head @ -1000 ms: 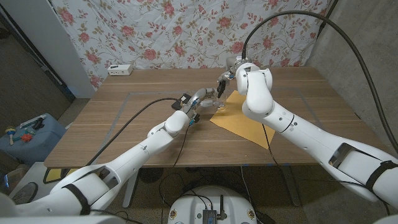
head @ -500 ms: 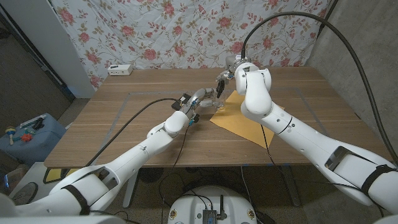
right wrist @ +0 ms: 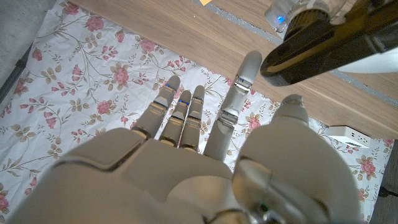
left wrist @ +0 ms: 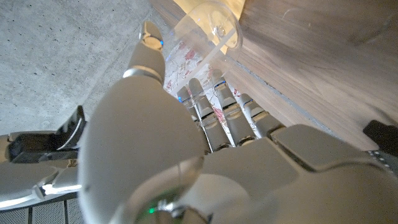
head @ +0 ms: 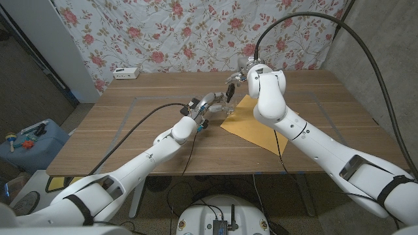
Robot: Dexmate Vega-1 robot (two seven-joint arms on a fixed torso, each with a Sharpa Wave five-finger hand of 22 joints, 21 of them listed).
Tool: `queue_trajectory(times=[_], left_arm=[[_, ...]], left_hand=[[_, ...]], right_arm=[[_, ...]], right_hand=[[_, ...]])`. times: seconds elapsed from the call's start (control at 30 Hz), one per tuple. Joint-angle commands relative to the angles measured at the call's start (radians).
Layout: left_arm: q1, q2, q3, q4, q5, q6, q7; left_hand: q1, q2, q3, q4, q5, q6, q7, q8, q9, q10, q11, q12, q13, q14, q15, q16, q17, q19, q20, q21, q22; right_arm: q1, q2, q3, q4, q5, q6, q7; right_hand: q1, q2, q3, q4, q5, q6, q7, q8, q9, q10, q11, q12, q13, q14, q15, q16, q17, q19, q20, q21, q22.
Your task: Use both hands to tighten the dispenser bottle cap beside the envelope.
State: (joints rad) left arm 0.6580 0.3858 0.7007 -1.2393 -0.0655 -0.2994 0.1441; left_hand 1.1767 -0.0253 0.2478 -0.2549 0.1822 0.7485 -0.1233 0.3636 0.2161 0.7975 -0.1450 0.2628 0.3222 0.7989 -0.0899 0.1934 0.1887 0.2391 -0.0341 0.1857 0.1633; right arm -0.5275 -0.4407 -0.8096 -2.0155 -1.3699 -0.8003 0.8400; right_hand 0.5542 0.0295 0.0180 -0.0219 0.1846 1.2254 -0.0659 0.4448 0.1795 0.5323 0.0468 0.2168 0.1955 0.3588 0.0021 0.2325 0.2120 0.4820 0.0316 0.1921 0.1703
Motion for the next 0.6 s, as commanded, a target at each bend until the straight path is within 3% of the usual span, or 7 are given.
queue_trajectory(times=[0.03,0.6], left_arm=[[0.000,0.005,-0.005,0.003,-0.004,-0.011,-0.004],[0.008,0.014,-0.017,-0.005,-0.014,-0.016,-0.007]], left_hand=[[-0.109,0.138,0.111,0.102,0.009,0.176,0.041,0.008,0.004,0.096,-0.013,0.007,0.245,0.007,-0.067,0.008,0.006,0.001,0.006,-0.001,0.003],[-0.110,0.137,0.112,0.102,0.009,0.177,0.038,0.008,0.004,0.096,-0.013,0.007,0.246,0.010,-0.068,0.008,0.004,0.001,0.006,-0.001,0.003]], right_arm=[[-0.026,0.011,0.043,-0.026,0.010,0.015,-0.020],[-0.070,0.002,0.100,-0.075,0.141,-0.013,-0.157]], right_hand=[[-0.020,0.005,-0.003,0.010,0.009,-0.032,0.003,-0.018,0.006,0.001,0.002,-0.004,0.003,0.002,0.007,-0.002,0.005,0.002,0.007,-0.002,0.001],[-0.037,0.013,0.000,0.009,0.014,-0.196,0.014,-0.101,0.012,-0.013,0.015,-0.014,0.005,0.009,0.021,-0.012,-0.002,0.003,0.012,0.000,0.001]])
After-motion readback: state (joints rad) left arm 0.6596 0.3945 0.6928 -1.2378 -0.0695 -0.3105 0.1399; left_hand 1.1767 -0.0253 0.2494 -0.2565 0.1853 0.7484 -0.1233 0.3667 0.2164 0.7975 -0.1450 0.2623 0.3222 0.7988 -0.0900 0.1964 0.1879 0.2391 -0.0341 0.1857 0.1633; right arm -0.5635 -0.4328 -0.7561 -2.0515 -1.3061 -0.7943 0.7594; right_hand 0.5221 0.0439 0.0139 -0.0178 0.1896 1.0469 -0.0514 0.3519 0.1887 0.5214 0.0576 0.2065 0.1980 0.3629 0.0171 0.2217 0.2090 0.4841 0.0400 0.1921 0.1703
